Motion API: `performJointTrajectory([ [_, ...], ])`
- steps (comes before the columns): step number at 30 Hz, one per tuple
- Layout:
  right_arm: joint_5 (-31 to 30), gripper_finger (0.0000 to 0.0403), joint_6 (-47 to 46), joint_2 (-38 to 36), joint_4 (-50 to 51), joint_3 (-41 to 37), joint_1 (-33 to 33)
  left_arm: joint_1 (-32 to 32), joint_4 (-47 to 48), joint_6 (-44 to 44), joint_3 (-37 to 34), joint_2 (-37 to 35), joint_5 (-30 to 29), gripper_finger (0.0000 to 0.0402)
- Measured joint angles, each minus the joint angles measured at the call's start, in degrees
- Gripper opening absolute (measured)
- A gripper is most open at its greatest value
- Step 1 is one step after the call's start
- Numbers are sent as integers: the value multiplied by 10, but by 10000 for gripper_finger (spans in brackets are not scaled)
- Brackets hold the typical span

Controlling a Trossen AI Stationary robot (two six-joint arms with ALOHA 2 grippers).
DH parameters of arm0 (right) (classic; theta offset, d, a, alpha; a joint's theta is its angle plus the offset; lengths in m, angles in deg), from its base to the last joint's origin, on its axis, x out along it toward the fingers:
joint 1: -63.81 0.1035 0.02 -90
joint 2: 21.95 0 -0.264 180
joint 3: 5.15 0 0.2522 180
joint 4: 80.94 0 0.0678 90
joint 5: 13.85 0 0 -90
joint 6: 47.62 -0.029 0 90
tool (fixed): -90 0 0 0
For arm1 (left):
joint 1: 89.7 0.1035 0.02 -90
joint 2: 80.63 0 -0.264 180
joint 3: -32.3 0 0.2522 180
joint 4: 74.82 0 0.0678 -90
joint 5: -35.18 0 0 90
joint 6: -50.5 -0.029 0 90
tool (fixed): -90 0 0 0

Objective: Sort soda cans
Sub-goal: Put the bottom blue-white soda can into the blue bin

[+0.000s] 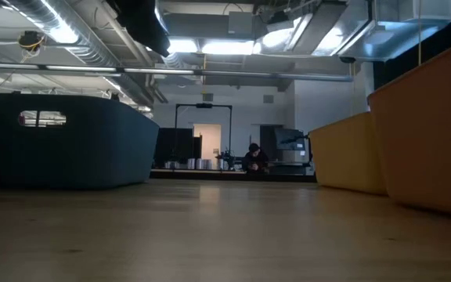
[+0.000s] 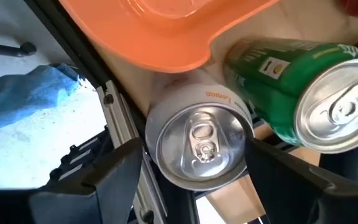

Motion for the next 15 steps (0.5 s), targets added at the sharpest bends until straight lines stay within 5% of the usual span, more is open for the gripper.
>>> performJointTrajectory([
  [10,-3,285,0,0,1,0,0,0,0,0,0,0,0,367],
  [15,-2,324,0,0,1,0,0,0,0,2,0,0,0,367],
])
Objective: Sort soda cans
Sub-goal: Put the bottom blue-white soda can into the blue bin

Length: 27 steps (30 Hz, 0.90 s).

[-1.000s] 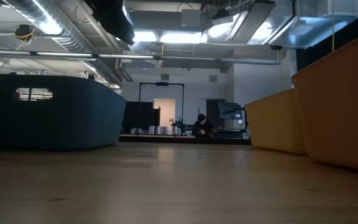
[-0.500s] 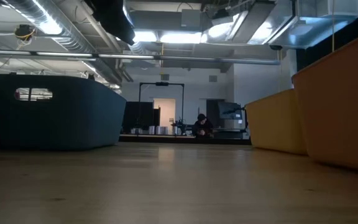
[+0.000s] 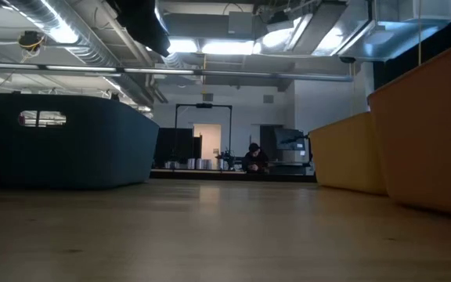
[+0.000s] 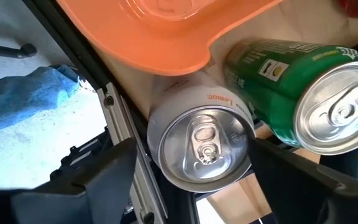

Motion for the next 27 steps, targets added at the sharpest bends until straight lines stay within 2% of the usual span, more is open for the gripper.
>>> performJointTrajectory([
  [5,10,380,0,0,-4,0,0,0,0,0,0,0,0,367],
  [8,13,397,0,0,-4,0,0,0,0,0,0,0,0,367],
  [21,15,381,-5,-1,27,-2,0,0,-2,4,0,0,0,367],
  [27,-23,381,-7,2,14,-2,0,0,-1,7,0,0,0,367],
])
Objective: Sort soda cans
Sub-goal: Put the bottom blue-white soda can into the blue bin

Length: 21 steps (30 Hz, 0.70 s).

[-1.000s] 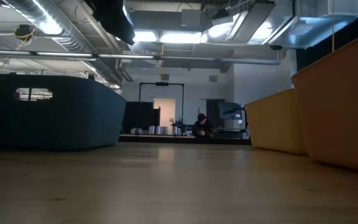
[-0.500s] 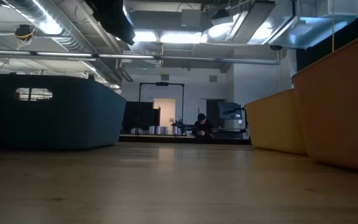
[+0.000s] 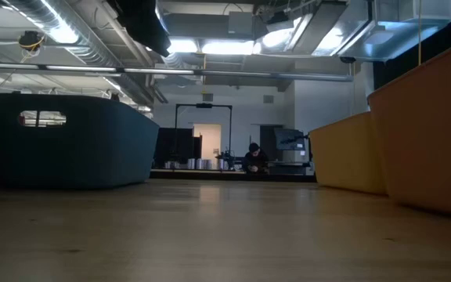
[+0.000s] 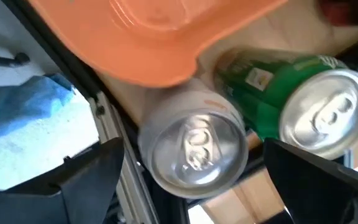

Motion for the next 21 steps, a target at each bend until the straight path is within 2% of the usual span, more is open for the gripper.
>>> performJointTrajectory([
  [9,8,381,-26,4,-60,-52,0,0,1,0,0,0,0,367],
  [21,24,381,-21,5,-103,-80,0,0,0,0,0,0,0,367],
])
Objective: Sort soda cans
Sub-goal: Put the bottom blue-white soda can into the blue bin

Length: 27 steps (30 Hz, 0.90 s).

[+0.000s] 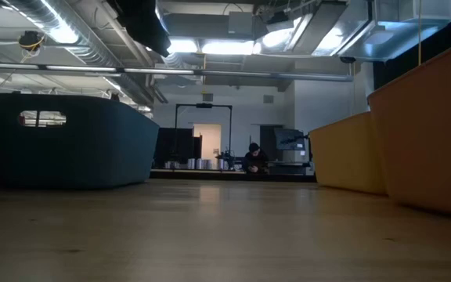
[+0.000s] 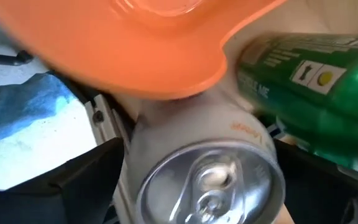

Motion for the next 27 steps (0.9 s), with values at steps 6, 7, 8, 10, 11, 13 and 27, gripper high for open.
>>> performJointTrajectory([
  [6,22,370,4,0,-54,-34,-1,0,0,-1,0,0,0,367],
  [7,22,360,4,0,-57,-35,-1,0,0,-1,0,0,0,367],
  [8,20,347,2,0,-61,-36,-1,0,0,-1,0,0,0,367],
  [10,15,314,0,0,-67,-35,-1,0,0,-1,0,0,0,367],
  [11,15,296,0,-1,-66,-35,-1,0,0,-1,0,0,0,367],
  [13,15,282,-1,-2,-66,-35,-1,0,0,-1,0,0,0,367],
  [27,8,282,-9,-1,-13,39,0,0,-3,0,0,0,0,367],
])
